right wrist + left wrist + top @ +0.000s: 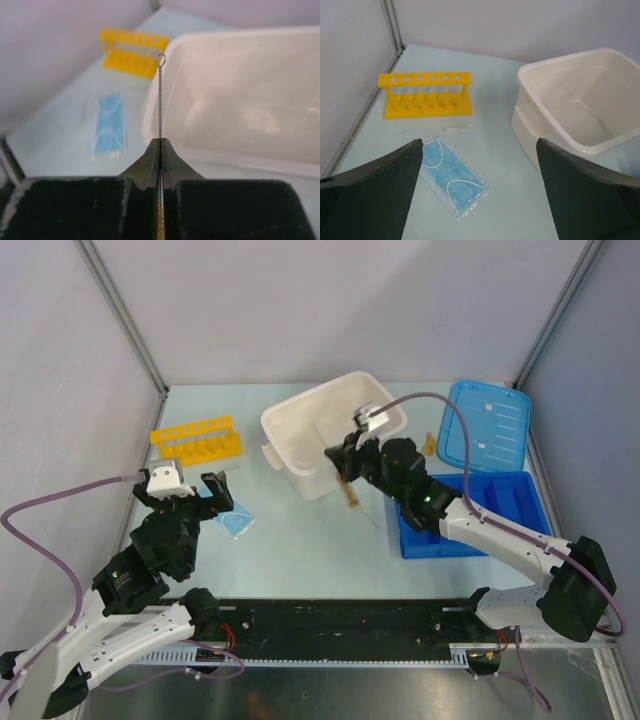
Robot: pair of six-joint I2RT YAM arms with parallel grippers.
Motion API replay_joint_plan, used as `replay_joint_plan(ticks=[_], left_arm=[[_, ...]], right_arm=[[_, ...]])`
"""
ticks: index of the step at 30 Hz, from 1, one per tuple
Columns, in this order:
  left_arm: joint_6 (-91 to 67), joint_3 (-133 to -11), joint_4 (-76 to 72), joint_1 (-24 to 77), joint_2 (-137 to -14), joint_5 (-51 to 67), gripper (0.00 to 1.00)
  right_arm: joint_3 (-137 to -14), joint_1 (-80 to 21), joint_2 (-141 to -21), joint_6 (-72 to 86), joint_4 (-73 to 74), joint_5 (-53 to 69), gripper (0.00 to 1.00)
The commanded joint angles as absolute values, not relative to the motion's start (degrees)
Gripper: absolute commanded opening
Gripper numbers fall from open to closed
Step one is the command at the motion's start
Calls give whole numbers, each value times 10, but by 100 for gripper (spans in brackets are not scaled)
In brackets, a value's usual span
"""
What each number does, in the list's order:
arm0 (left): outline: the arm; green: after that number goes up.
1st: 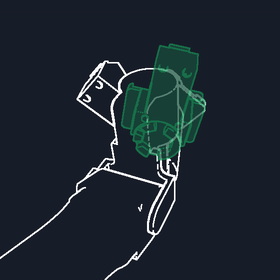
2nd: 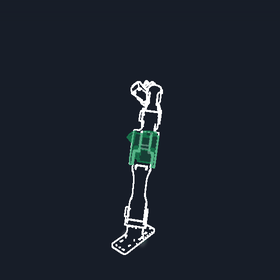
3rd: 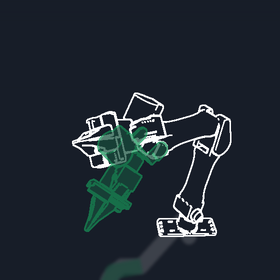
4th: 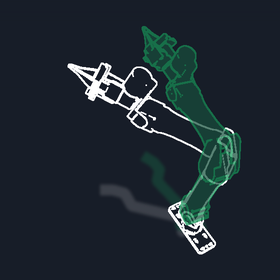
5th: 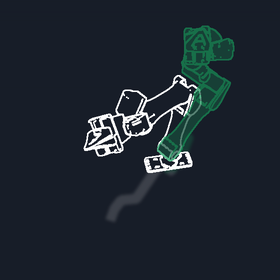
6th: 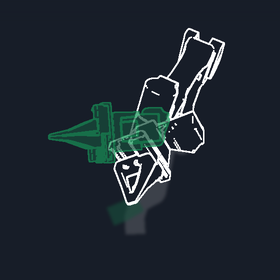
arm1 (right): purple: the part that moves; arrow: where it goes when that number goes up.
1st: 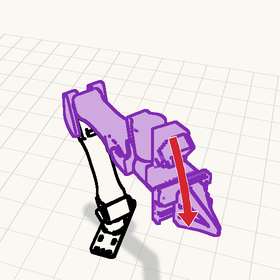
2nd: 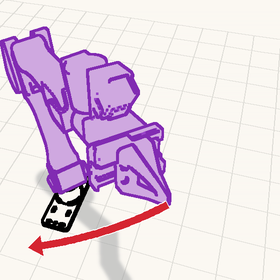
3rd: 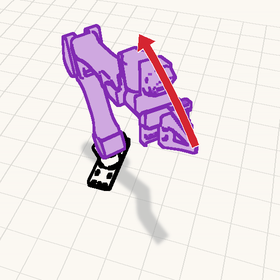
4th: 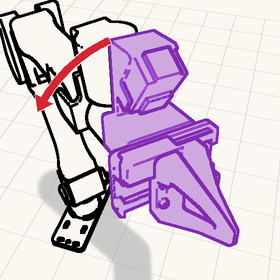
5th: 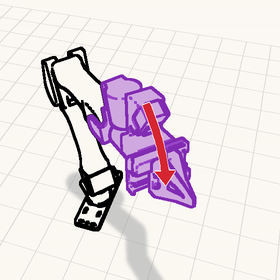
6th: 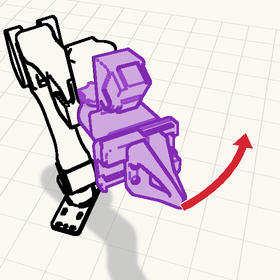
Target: Organize the chemistry lab equipment
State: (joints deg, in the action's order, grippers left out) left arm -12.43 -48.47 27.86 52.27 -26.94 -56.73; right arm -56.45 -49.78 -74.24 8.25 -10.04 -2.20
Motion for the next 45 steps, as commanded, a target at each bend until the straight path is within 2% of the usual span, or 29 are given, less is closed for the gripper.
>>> replay_joint_plan(ticks=[1, 8, 13, 19, 22, 26, 29, 37, 45], left_arm=[[-120, -482, 254, 522, -268, -567, 99], [-120, -483, 254, 522, -271, -559, 99], [-122, -482, 254, 522, -272, -555, 100], [-122, -481, 254, 522, -273, -553, 99], [-122, -481, 254, 522, -273, -552, 99], [-122, -481, 254, 523, -275, -551, 99], [-122, -481, 254, 522, -278, -549, 99], [-120, -482, 254, 523, -273, -553, 99], [-119, -482, 254, 522, -265, -556, 99]], right_arm=[[-601, -454, -751, 219, -208, -129, 0], [-652, -397, -853, 422, -283, -251, 0], [-705, -396, -945, 529, -318, -305, 0], [-735, -408, -1018, 641, -295, -384, 2], [-746, -425, -1027, 622, -279, -436, 9], [-767, -430, -1028, 581, -264, -445, 28], [-774, -427, -1013, 553, -255, -426, 37], [-780, -422, -922, 366, -135, -298, 44], [-774, -435, -851, 197, 122, -210, 47]])
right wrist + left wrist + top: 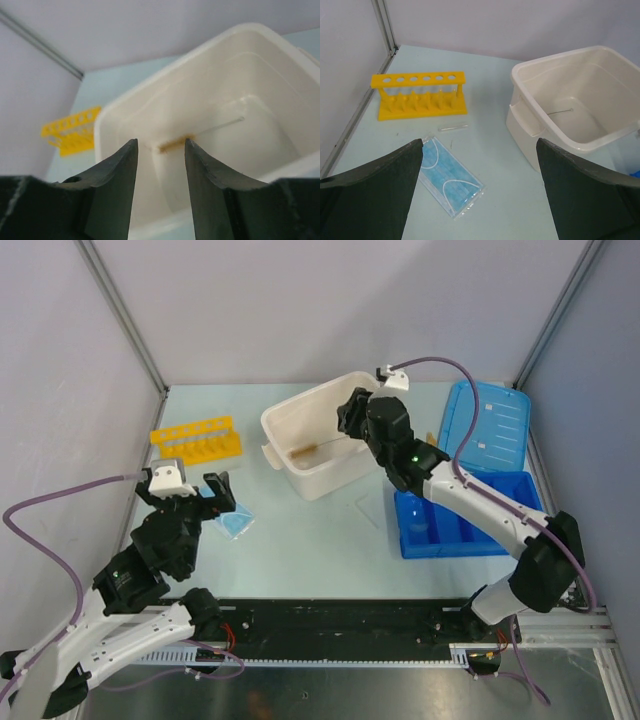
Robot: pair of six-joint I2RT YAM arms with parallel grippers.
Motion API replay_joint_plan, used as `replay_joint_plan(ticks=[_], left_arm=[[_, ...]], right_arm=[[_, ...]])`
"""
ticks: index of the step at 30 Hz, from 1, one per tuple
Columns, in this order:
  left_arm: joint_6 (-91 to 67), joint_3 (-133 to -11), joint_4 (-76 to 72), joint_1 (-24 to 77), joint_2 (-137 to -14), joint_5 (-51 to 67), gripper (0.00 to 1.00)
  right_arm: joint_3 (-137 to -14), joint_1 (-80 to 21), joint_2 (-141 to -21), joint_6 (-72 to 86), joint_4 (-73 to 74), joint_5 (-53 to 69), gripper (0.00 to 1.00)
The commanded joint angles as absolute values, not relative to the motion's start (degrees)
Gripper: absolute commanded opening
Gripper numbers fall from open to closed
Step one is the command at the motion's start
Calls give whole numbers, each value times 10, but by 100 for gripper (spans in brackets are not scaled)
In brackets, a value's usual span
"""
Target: Organize the chemistry lab equipment
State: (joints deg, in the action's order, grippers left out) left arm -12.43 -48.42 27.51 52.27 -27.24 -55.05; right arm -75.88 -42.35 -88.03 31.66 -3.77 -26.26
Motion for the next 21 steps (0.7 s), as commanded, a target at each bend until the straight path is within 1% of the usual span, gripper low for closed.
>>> replay_joint_plan(ticks=[1, 3, 6, 10, 21], left_arm=[[-119, -482, 253, 522, -264, -557, 99], [-119, -482, 254, 522, -261, -557, 100], [-120, -481, 254, 522, -256, -558, 99], [-120, -481, 253, 522, -254, -558, 99], [-122, -480, 252, 522, -250, -561, 99]], right_arm=[[-768, -441, -847, 177, 148, -207, 48], [-748, -455, -839, 144, 188, -207, 47], [-698, -467, -821, 122, 206, -191, 46], [-625, -468, -800, 117, 182, -150, 46], [-517, -462, -834, 113, 111, -136, 43]])
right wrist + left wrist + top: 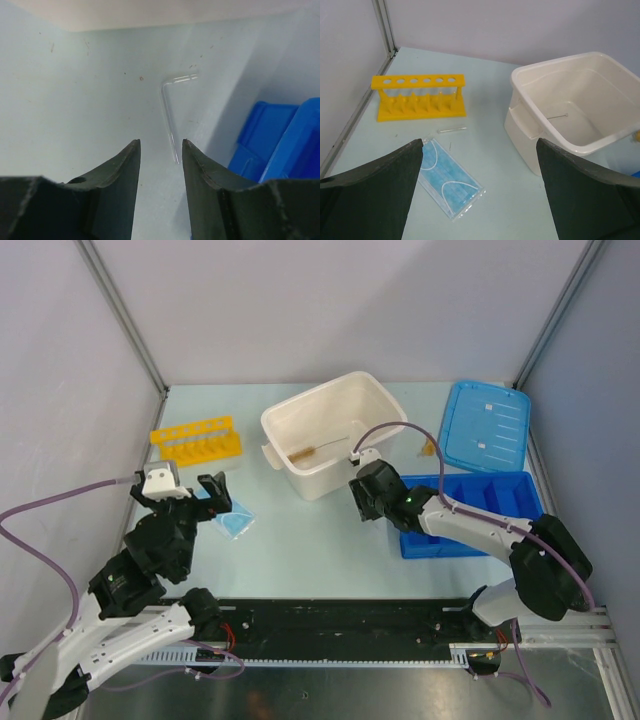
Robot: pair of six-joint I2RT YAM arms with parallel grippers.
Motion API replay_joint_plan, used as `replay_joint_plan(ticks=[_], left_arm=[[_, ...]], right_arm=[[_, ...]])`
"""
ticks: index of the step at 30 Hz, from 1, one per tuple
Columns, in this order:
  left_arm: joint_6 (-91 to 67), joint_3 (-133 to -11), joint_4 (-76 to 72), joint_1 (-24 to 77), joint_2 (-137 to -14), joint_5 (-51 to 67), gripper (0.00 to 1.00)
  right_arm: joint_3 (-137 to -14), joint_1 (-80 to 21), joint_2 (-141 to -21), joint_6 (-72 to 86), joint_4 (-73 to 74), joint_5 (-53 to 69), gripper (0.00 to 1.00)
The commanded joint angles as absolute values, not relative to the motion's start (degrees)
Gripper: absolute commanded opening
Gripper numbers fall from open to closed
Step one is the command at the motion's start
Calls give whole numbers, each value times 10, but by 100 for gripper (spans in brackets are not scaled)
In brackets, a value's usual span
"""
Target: Organize the chemistry lab equipment
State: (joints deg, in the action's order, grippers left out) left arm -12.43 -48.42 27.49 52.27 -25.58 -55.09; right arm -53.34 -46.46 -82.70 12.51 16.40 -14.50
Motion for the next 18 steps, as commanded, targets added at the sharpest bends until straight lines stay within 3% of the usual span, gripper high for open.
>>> replay_joint_plan(ticks=[1, 18], left_arm=[[-122, -480, 252, 522, -250, -561, 99], [-122, -479, 251, 523, -252, -560, 99]], right_arm=[[-512, -461, -838, 113, 101, -135, 43], [-468, -461, -910, 131, 26, -163, 39]])
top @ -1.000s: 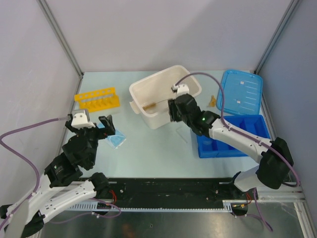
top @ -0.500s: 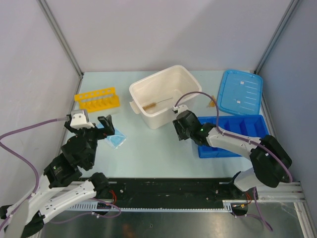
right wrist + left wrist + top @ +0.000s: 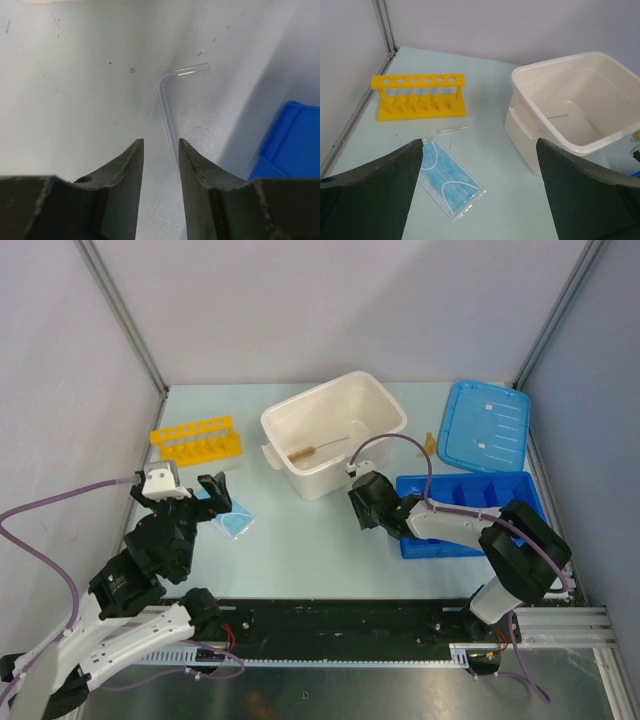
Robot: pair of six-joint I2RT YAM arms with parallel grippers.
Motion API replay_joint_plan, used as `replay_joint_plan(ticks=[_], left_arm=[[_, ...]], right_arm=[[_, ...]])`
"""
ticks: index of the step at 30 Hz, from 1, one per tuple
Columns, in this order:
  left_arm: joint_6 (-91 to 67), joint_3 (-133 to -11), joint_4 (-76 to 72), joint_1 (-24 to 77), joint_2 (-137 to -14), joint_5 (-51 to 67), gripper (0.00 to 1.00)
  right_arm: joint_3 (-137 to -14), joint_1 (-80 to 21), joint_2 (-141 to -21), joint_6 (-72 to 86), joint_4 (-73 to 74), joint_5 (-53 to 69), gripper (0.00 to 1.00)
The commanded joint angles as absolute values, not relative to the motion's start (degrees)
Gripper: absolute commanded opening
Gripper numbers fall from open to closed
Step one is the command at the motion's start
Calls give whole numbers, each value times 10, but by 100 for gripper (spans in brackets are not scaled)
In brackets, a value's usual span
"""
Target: Organize the chemistry lab equipment
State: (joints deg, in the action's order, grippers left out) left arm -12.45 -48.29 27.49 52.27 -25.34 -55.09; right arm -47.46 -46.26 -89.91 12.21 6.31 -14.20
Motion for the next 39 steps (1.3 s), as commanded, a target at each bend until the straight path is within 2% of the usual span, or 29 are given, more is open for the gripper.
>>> replay_joint_plan(ticks=[1, 17, 23, 28, 30, 39], left_arm=[[-122, -479, 251, 523, -252, -561, 99], [-123, -476, 250, 522, -253, -565, 99], [-125, -477, 250, 522, -253, -563, 99], [-125, -476, 250, 522, -253, -563, 99], [-125, -476, 250, 522, -253, -563, 99], [-126, -476, 250, 522, -254, -563, 99]], right_arm=[[-466, -461, -913, 132, 22, -163, 39], [-446, -469, -936, 146, 10, -167, 38], [-435, -492, -924, 161, 13, -169, 28], [-434, -525, -924, 184, 22, -183, 10], [-434, -534, -928, 198, 24, -195, 6], [-434, -560, -914, 235, 38, -213, 0]])
